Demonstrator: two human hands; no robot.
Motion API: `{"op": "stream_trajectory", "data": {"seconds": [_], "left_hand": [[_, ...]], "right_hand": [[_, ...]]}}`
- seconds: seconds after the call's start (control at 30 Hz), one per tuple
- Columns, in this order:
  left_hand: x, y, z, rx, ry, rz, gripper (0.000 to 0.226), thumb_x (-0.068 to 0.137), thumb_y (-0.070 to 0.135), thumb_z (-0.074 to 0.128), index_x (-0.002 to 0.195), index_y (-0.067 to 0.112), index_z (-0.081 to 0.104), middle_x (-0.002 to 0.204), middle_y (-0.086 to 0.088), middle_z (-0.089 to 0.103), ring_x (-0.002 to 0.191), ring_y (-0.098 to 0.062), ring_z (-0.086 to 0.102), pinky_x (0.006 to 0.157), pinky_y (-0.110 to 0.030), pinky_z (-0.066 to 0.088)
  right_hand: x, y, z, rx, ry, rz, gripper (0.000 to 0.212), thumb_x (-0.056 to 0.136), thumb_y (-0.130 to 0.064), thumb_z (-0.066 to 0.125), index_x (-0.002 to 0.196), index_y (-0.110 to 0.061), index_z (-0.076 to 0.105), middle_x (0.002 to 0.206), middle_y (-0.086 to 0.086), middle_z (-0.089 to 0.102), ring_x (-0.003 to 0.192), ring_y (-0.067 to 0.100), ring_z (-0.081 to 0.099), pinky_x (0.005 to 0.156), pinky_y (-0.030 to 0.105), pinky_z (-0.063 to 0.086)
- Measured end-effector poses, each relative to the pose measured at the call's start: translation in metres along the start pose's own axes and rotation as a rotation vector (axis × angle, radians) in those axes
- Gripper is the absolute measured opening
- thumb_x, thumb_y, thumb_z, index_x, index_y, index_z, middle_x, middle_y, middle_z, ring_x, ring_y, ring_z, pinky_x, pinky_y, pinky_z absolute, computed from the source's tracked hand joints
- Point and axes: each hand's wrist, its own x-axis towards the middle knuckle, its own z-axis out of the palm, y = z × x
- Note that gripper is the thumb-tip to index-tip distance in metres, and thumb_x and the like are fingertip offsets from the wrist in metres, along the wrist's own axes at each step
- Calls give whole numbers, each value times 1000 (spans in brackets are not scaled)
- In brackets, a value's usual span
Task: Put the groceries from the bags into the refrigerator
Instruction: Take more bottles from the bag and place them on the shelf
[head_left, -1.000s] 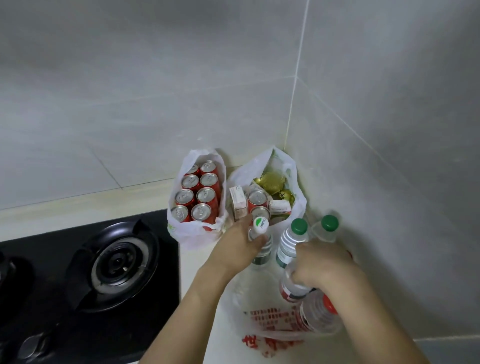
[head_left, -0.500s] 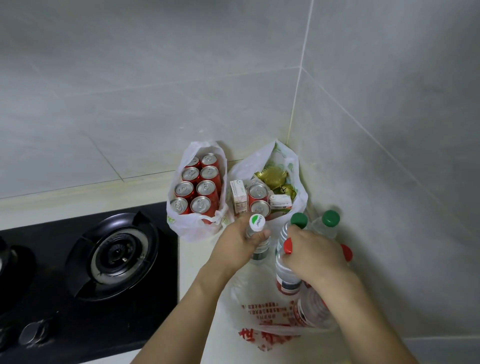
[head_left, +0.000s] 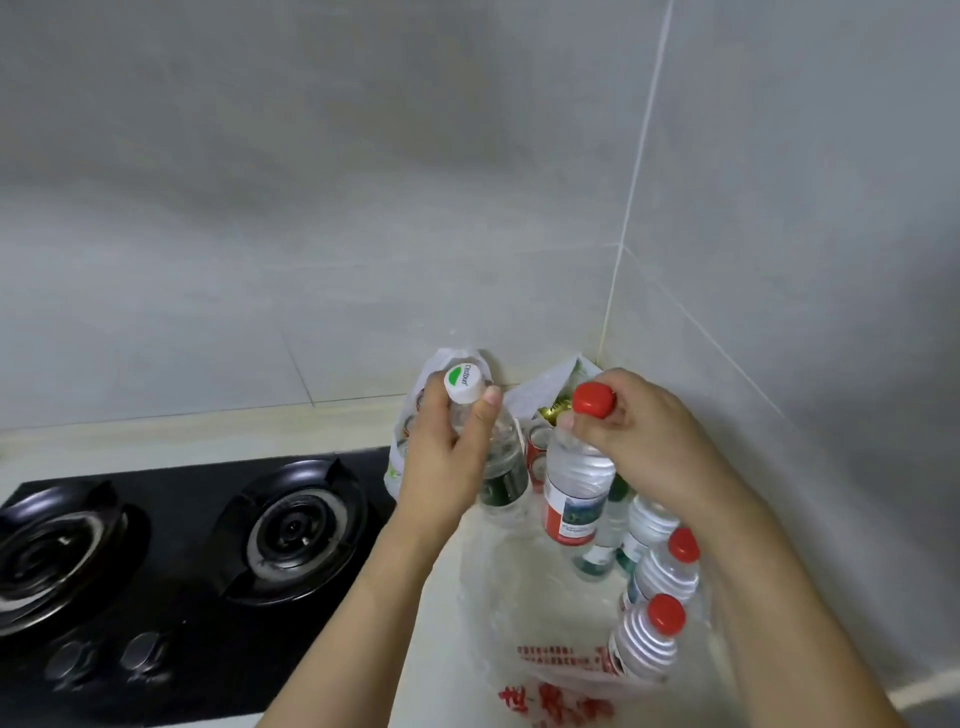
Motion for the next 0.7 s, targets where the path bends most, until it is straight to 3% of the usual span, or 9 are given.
{"op": "stream_trajectory", "data": {"seconds": [0.07,0.2,0.27,0.37,0.5,0.7], "left_hand": [[5,26,-11,-2,81,76,14,97,40,55,104,27,53,93,17,65,86,-4,62,75,-21,50],[13,63,-39,-44,220,169,17,99,36,56,100,19,53,89,-3,67,80,-25,65,68,-35,53],[16,74,-53,-81,290,177,16,99,33,57,96,17,54,86,-9,67,77,-26,65,66,-34,53],[16,83,-72,-65,366,180,18,97,32,60,91,16,57,82,-9,65,72,-19,63,68,-33,55],[14,81,-91,-42,402,140,25,92,44,64,84,21,60,77,-6,66,75,-33,65,72,-57,57],[7,81,-101,57,483,106,25,94,39,64,86,16,59,77,-4,67,74,-26,65,71,-47,56]], "right_hand": [[3,-16,1,116,121,-88,21,88,-41,67,98,-25,58,95,-10,56,88,8,53,76,28,40],[10,-50,13,254,316,-188,20,94,-43,54,104,-27,48,108,-7,43,106,14,45,91,26,35],[13,-66,20,351,320,-188,25,95,-47,49,108,-25,46,105,-7,53,100,13,53,83,22,41],[17,-87,32,433,376,-224,31,94,-52,48,106,-23,49,98,-3,66,90,4,60,71,6,39],[23,-104,47,569,421,-207,27,93,-46,58,93,-19,56,78,-6,70,72,-1,63,65,6,42],[40,-118,61,559,313,-268,20,92,-35,63,78,-22,56,68,-5,69,64,3,63,61,10,43]]}}
